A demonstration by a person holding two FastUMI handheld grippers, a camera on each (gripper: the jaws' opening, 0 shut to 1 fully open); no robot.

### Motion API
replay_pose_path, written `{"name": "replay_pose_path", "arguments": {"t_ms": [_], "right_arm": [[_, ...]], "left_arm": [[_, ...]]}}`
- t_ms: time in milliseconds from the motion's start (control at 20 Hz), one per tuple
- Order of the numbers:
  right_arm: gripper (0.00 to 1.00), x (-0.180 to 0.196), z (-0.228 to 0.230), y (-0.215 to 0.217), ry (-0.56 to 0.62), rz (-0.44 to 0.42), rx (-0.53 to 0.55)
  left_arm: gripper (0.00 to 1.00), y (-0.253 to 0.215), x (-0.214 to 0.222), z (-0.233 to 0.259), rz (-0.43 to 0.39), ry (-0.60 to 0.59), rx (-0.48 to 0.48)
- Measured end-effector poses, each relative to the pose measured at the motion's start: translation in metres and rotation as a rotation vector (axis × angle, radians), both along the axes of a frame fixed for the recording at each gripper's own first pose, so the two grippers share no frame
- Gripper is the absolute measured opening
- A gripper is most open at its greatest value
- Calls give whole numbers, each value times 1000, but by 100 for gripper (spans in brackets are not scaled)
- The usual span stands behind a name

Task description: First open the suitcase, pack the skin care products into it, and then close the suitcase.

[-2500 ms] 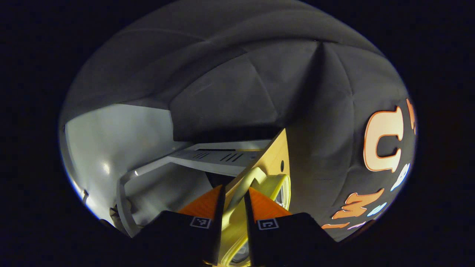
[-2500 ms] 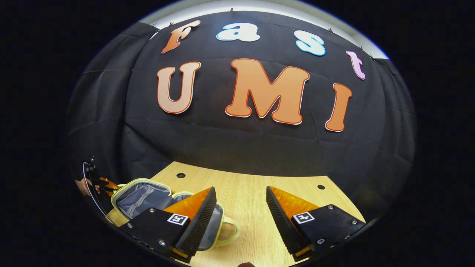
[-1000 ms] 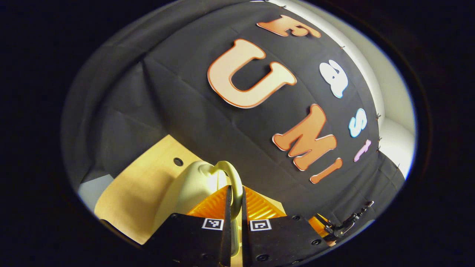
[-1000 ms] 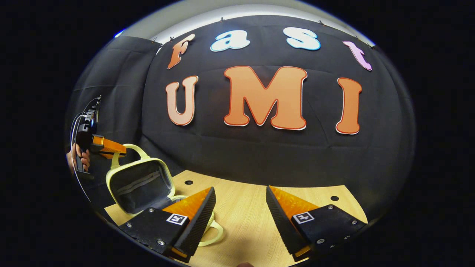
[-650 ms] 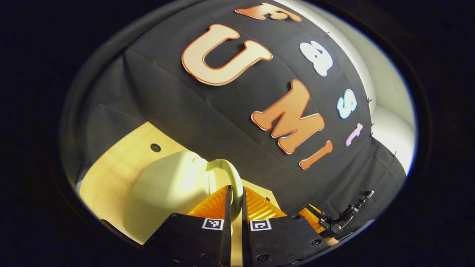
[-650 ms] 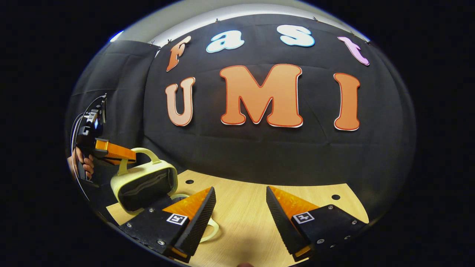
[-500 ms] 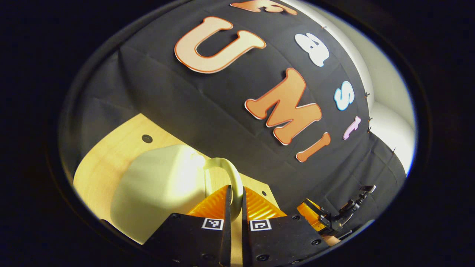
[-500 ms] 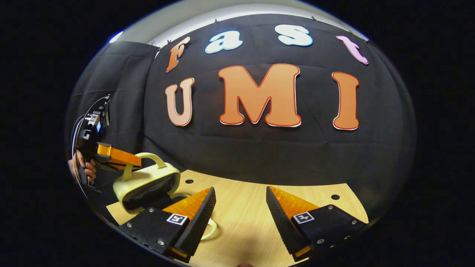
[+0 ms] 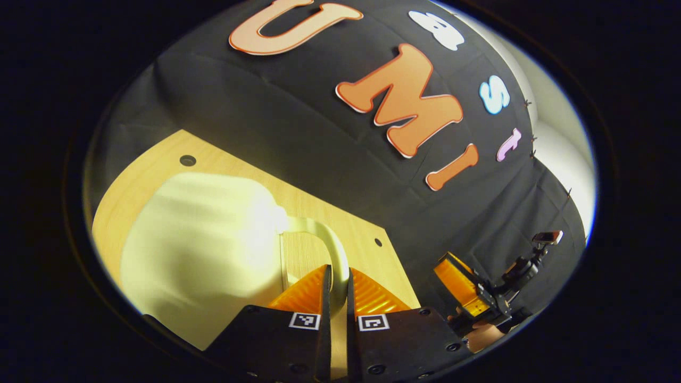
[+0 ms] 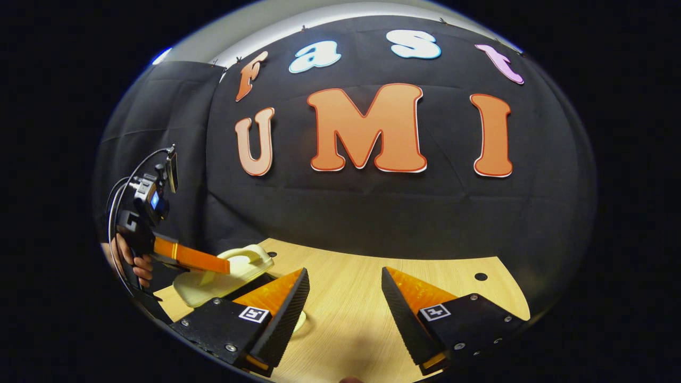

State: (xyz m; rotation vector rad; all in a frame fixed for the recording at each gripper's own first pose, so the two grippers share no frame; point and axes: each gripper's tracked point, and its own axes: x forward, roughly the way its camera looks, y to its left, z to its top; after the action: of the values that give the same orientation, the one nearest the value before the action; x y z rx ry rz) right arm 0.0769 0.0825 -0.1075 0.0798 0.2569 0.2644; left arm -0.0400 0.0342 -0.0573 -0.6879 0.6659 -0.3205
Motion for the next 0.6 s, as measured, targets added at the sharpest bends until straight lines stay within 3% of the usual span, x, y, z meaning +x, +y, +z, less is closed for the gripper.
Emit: {"name": "replay_pose_path", "arguments": {"t_ms": [300, 600], "right_arm": [[88, 0, -8, -13, 14, -9, -6], [88, -2, -17, -15, 28, 1, -9]], "left_arm": [[12, -31, -3, -33, -42, 71, 43], [12, -47, -9, -66, -101, 137, 183]]}}
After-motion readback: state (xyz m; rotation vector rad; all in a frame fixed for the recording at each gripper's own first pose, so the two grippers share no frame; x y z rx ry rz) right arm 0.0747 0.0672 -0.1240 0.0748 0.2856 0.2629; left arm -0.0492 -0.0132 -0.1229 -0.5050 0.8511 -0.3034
